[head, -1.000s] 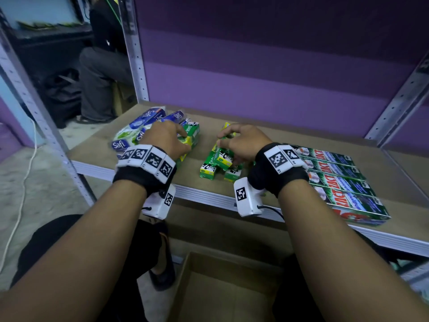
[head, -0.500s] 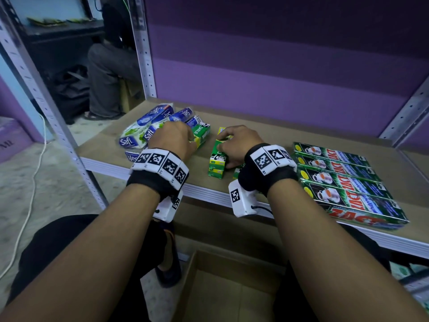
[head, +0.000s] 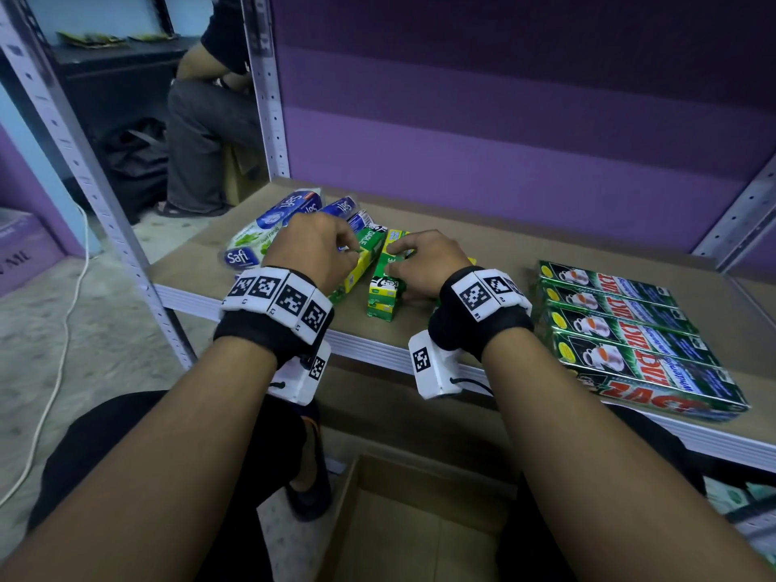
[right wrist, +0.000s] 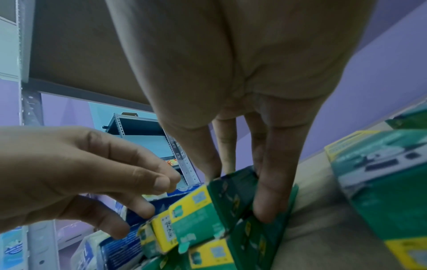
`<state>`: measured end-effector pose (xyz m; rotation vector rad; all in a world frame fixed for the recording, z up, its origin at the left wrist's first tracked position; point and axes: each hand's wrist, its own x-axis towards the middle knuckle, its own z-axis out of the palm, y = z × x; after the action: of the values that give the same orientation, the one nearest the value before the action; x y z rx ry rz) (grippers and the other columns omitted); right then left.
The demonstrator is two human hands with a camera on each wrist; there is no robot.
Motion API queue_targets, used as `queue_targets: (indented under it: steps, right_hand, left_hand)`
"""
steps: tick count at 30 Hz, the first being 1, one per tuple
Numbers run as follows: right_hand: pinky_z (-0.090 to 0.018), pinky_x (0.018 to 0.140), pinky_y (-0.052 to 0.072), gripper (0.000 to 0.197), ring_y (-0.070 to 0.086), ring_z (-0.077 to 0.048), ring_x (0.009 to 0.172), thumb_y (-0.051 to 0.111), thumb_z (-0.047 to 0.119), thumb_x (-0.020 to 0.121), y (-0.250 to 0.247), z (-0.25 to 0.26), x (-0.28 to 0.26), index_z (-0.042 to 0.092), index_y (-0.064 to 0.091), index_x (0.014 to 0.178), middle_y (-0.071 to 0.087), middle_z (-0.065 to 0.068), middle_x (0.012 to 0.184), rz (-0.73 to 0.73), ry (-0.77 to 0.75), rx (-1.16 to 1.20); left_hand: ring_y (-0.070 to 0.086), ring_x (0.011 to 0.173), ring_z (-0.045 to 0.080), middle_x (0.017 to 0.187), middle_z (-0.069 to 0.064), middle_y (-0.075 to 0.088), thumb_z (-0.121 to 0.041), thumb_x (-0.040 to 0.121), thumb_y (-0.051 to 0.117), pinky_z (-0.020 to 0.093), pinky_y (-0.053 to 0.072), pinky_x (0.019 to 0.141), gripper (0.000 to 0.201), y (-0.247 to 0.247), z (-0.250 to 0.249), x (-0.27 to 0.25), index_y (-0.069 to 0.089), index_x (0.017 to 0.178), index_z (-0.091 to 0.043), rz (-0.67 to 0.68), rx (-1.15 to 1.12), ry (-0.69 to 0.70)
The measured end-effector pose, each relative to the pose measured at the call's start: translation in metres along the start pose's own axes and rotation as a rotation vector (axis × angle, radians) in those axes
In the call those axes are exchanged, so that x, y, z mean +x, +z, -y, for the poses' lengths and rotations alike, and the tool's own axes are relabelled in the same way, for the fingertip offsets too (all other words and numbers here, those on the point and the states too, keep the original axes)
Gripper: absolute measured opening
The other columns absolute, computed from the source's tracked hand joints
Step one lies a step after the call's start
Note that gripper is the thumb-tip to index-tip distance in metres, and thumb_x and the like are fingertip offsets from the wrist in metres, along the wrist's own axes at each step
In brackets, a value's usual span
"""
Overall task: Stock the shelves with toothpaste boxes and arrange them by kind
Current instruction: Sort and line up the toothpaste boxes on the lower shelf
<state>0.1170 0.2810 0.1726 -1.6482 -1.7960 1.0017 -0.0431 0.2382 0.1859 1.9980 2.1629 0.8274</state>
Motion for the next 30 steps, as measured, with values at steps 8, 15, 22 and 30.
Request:
queue_targets:
  steps: [8,15,22,30]
  right_hand:
    - [-0.043,0.067,0.063,0.031,0.068,-0.027,0.065,0.074,0.018,0.086,0.013,0.002,0.005,0.019,0.070,0.117,0.067,-0.014,0.116,-0.002,-0.018,0.096]
    - [-0.044,0.066,0.063,0.022,0.070,-0.026,0.075,0.072,0.009,0.086,0.004,-0.002,-0.001,0.019,0.074,0.105,0.068,-0.012,0.113,0.002,-0.011,0.153]
    - [-0.044,0.071,0.062,0.019,0.071,-0.028,0.074,0.066,0.002,0.086,-0.035,-0.013,-0.019,0.019,0.073,0.092,0.068,-0.012,0.107,-0.040,-0.041,0.135]
    - [-0.042,0.071,0.063,0.020,0.066,-0.024,0.068,0.061,0.000,0.091,-0.099,-0.040,-0.041,0.019,0.067,0.087,0.063,-0.011,0.092,-0.105,-0.032,0.140]
  left_hand:
    - [0.065,0.094,0.017,0.100,-0.004,0.073,-0.024,0.083,0.071,0.036,0.053,0.088,0.013,-0.004,0.006,0.000,0.074,0.095,-0.028,-0.010,-0.026,0.035]
    - [0.065,0.094,0.019,0.101,-0.004,0.071,-0.025,0.084,0.070,0.037,0.054,0.087,0.014,-0.005,-0.001,-0.002,0.074,0.097,-0.026,0.031,-0.030,0.032]
    - [0.063,0.095,0.017,0.102,-0.009,0.070,-0.028,0.083,0.071,0.031,0.051,0.083,0.014,0.001,-0.022,0.001,0.074,0.096,-0.029,0.036,-0.051,0.073]
    - [0.063,0.100,0.018,0.105,-0.005,0.070,-0.032,0.081,0.074,0.033,0.051,0.089,0.014,0.029,-0.064,0.003,0.075,0.094,-0.027,0.102,-0.061,0.203]
